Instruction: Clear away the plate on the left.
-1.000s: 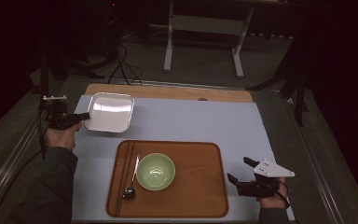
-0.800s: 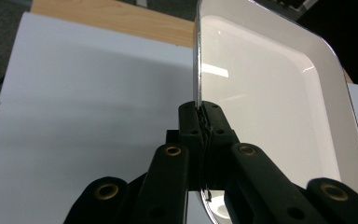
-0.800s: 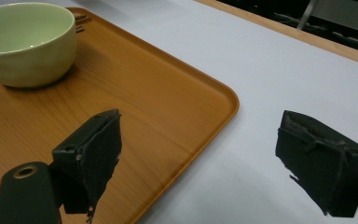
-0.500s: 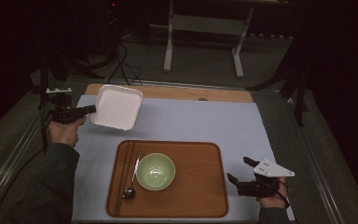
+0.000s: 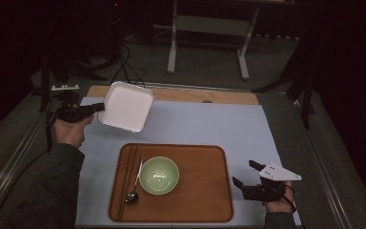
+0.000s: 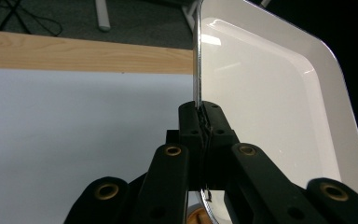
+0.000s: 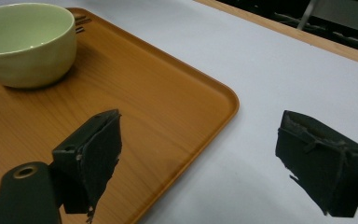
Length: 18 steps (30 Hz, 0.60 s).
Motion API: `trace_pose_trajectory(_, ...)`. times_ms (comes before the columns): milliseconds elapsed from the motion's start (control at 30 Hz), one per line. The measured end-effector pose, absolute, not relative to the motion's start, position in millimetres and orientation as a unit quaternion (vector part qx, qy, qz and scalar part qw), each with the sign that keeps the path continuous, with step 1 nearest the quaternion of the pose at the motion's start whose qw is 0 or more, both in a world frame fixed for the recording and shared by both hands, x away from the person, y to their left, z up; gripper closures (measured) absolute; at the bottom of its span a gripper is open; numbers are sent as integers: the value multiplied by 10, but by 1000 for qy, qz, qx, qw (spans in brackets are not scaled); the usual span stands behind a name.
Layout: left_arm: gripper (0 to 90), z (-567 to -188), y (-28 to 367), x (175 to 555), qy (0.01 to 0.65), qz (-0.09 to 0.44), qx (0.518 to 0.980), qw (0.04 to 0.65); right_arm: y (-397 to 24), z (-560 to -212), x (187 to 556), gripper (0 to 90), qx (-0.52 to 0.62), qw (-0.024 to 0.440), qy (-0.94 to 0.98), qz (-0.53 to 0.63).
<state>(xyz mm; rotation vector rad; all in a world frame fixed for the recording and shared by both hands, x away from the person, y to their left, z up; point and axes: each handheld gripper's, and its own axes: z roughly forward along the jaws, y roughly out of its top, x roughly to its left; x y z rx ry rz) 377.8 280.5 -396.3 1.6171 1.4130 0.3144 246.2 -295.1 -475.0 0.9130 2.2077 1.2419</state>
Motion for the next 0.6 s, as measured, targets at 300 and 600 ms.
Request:
trace_pose_trajectory(300,894,-3880,2600,3782,544,128,683,471,-2959,-4747,2461,139,331,223,799,450)
trace_pose_trajectory(600,894,-3827,2370,3775,511,121,710,469,-2966,-4743,2458,139,331,224,798,451)
